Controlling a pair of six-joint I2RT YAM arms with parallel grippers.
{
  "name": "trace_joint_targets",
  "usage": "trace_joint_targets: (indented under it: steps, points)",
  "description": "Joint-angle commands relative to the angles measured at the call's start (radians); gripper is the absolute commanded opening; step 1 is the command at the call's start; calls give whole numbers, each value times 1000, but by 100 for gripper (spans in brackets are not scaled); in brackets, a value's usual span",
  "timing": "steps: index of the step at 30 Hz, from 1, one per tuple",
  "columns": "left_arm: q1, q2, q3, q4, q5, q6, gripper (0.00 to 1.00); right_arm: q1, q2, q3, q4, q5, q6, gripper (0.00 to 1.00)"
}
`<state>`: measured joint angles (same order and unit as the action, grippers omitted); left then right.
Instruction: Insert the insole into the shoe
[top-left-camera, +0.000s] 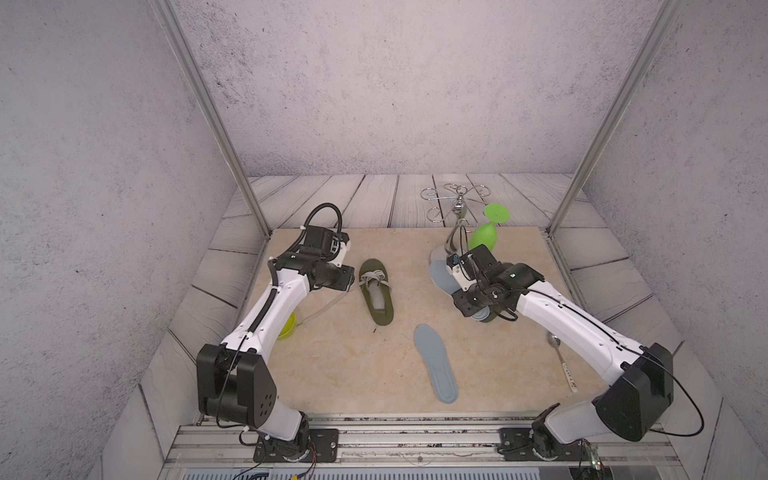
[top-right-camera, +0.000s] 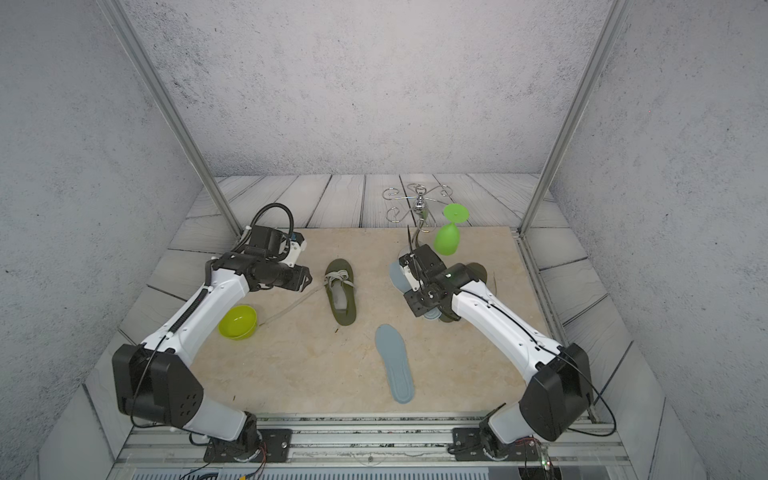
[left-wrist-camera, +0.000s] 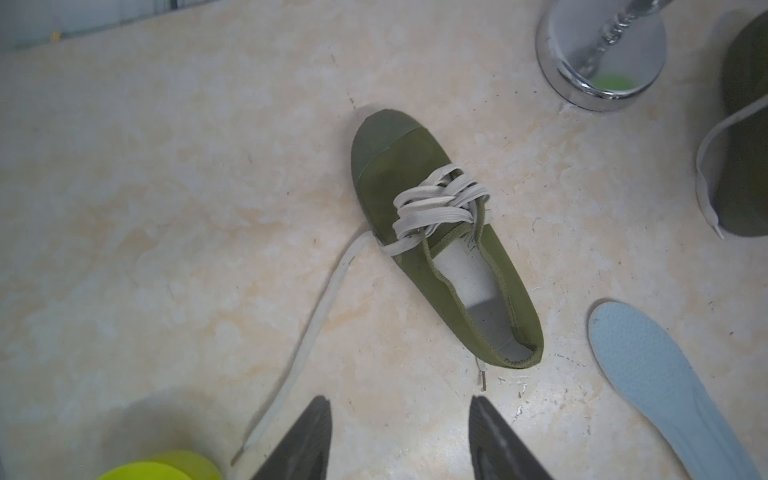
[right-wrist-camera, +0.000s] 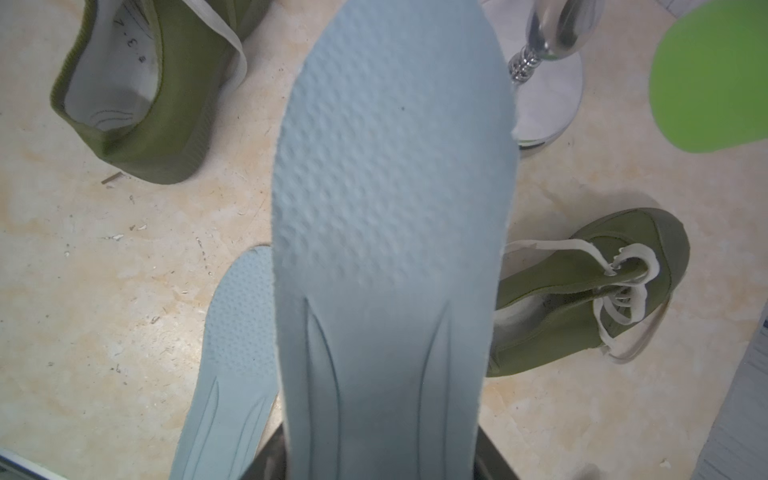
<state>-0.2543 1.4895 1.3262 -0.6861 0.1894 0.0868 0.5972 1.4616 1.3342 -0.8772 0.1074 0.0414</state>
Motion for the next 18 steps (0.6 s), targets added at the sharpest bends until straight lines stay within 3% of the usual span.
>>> trace_joint_targets:
  steps: [1, 8, 11, 18]
  points:
    - [-19, -20, -27, 132, 28, 161, 54, -17, -23, -1, 11, -34, -8, 53]
    - [-54, 107, 49, 100, 73, 252, 43, -53, -21, -6, 11, -69, -41, 53]
    - [-88, 146, 51, 115, 41, 332, 36, -62, -21, -9, 15, -86, -39, 53]
    - [-123, 234, 78, 118, 27, 496, 30, -76, -7, -2, 20, -100, -43, 53]
